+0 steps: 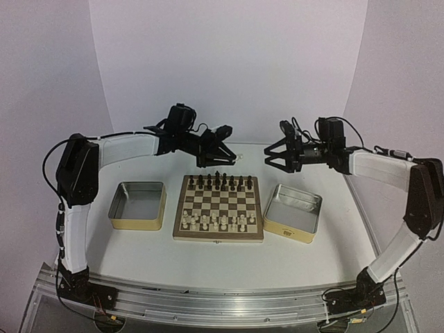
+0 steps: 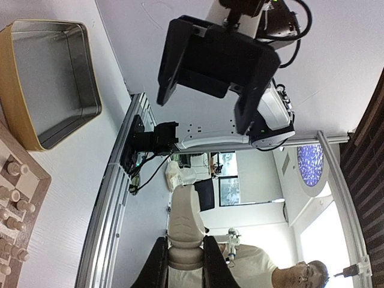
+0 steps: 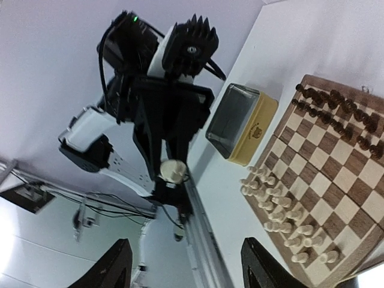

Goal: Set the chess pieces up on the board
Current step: Place the chess piece on the chessboard.

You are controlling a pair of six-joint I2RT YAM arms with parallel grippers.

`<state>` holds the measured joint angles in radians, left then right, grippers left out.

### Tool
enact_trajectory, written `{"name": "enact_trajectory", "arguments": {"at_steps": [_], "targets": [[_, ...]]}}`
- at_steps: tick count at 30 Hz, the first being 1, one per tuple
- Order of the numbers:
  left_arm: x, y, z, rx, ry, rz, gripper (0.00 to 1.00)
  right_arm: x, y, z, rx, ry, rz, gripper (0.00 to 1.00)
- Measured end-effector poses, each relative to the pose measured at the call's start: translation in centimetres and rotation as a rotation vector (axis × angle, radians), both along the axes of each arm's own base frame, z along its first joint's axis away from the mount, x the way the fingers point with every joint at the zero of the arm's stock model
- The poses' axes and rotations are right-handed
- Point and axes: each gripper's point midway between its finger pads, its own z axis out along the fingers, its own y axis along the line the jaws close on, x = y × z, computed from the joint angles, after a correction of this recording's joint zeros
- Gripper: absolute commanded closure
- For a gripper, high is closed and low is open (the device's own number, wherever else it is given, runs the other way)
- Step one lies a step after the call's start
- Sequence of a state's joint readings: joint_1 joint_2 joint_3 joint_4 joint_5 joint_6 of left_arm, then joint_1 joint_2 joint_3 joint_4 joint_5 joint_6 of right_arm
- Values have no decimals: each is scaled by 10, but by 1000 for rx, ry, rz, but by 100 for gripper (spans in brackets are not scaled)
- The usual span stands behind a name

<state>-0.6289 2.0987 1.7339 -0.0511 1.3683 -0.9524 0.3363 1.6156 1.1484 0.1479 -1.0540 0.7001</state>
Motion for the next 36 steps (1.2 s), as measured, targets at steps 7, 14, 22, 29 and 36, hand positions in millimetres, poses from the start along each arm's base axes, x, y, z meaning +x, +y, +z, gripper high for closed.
{"name": "enact_trajectory", "arguments": {"at_steps": [7,14,22,29,36], "targets": [[-24,13,0,-9,-65,-76,100,-37,-15,15,-37,-390,36,36],[-49,17,-15,37,-62,-122,100,-41,-15,18,-54,-608,74,37],[-69,5,-8,36,-103,-170,100,-48,22,-1,-59,-661,226,38],[-73,3,-6,33,-108,-179,100,-56,34,-3,-7,-632,320,37],[-72,4,-9,49,-107,-171,100,-58,38,8,51,-546,363,41]]}}
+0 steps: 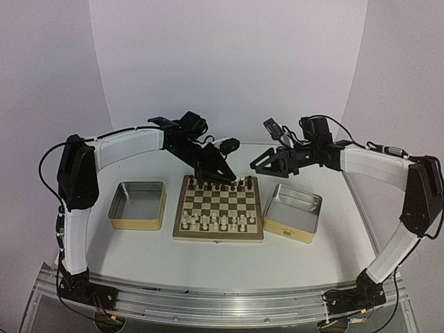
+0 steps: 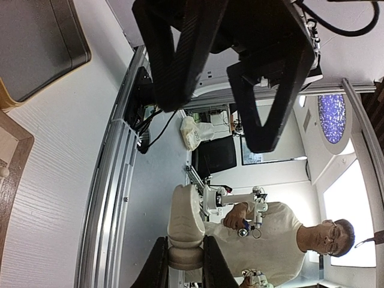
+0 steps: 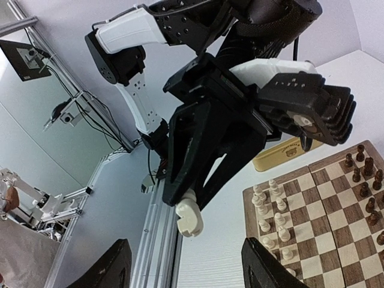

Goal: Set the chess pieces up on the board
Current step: Place the chess piece on the chessboard.

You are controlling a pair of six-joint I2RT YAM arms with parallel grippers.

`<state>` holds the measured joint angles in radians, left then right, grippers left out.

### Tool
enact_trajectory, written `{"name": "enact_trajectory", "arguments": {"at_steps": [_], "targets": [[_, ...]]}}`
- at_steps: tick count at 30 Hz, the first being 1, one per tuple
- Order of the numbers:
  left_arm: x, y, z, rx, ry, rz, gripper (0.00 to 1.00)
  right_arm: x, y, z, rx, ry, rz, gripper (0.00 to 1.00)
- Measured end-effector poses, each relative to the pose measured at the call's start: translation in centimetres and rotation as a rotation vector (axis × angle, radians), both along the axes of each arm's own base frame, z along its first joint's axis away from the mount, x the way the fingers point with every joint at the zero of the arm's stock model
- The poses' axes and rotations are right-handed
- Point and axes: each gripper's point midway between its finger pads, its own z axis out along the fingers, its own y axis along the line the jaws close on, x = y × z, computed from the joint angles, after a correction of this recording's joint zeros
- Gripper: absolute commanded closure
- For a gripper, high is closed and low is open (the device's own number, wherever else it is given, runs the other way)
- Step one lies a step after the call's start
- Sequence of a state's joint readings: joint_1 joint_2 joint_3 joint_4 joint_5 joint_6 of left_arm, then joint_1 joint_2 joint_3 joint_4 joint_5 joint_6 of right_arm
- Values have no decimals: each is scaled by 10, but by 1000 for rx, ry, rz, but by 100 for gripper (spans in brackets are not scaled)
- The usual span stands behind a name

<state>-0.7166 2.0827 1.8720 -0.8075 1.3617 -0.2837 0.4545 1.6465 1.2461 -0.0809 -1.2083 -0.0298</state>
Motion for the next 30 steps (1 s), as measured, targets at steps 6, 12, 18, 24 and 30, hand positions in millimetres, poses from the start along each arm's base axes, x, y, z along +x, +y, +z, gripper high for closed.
{"name": "enact_trajectory", "arguments": {"at_steps": [6,12,18,24,30], "targets": [[6,-2,2,23,-60,28,100,21,8,18,-48,288,-59,49],[15,-4,8,32,-154,61,100,32,7,15,-124,631,-151,45],[17,-4,6,47,-185,71,100,32,4,0,-180,836,-202,38],[18,-4,6,43,-198,69,100,22,6,-11,-213,910,-183,40],[18,-4,5,45,-204,71,100,4,16,-14,-229,926,-85,42]]}}
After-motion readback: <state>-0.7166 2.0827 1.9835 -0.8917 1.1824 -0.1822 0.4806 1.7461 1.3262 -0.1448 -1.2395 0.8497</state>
